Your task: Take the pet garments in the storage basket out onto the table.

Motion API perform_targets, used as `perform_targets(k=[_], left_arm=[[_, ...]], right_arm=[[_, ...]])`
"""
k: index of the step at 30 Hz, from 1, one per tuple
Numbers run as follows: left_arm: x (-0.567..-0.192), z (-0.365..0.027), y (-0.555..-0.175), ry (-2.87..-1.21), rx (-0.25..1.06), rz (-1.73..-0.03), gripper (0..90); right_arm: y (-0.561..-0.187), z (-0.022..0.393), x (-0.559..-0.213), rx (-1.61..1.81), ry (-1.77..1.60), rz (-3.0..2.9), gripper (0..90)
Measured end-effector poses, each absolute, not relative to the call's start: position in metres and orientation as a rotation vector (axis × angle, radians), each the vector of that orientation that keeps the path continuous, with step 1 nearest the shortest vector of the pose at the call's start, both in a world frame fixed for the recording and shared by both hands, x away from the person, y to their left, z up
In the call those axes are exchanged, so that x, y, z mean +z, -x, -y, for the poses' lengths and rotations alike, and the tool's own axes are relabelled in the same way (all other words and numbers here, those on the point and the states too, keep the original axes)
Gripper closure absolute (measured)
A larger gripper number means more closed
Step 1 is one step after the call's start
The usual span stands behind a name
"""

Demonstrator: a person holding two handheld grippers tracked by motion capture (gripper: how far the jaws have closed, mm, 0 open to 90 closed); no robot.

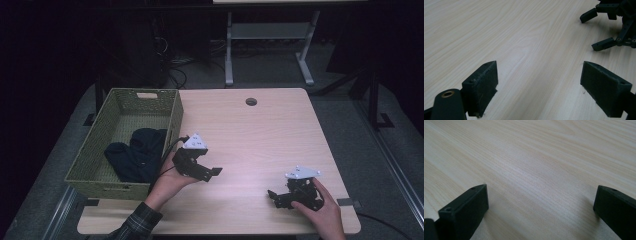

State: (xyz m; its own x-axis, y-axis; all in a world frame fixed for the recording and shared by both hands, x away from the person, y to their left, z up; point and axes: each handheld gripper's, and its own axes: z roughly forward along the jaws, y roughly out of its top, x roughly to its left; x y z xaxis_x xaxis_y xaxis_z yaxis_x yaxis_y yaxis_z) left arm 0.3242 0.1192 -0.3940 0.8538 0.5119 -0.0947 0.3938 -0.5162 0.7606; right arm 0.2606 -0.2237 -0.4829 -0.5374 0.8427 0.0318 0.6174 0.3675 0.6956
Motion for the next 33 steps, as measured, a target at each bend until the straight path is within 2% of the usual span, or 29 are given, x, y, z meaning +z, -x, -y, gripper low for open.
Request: perform_targets(k=[28,33], left_arm=[[-0.367,-0.137,-0.343,-2.172,0.168,-0.635,14.1],[-0.363,-0.143,-0.345,-2.140,0.131,-0.645,14.0]], right_arm=[[-0.261,0.224,-0.483,0.958,-1.283,-2.303,0.0],[-0.261,0.224,-0.483,0.958,-1.283,-2.303,0.0]])
